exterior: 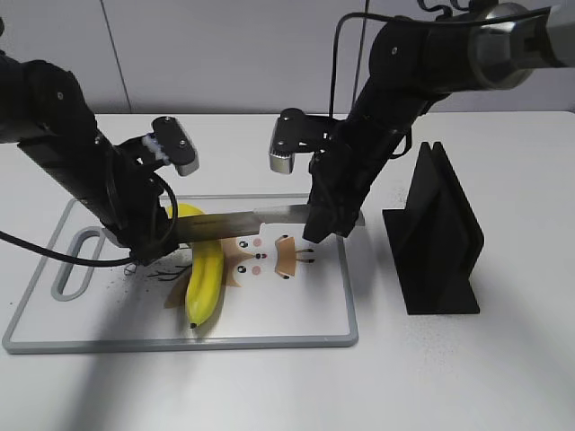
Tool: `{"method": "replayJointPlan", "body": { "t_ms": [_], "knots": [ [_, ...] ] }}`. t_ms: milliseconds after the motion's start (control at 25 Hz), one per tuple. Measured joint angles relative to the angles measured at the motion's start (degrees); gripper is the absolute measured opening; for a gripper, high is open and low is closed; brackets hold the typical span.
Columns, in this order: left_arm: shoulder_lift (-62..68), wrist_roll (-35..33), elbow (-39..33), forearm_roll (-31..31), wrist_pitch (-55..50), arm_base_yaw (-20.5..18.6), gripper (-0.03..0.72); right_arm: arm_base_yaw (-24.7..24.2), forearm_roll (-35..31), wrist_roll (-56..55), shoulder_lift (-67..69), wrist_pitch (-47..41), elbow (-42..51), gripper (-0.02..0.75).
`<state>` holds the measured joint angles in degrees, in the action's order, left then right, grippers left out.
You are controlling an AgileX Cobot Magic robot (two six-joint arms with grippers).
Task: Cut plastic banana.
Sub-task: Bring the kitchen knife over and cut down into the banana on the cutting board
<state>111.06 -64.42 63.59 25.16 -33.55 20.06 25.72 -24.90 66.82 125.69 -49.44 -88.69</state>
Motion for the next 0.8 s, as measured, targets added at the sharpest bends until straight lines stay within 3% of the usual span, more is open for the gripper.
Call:
{"method": "replayJointPlan", "body": {
  "t_ms": [480,800],
  "knots": [
    [-19.87,1.41,-0.79,-4.61,-7.90,0.26,0.051,1.07,-0.36,-0.76,-17.29,-3.32,0.97,0.215],
    [-23.14,1.53,-0.93,-5.07,-7.98,0.26,0.075,1.07,-1.25,-0.60,-19.26,-4.55,0.47,0.215]
  ]
}}
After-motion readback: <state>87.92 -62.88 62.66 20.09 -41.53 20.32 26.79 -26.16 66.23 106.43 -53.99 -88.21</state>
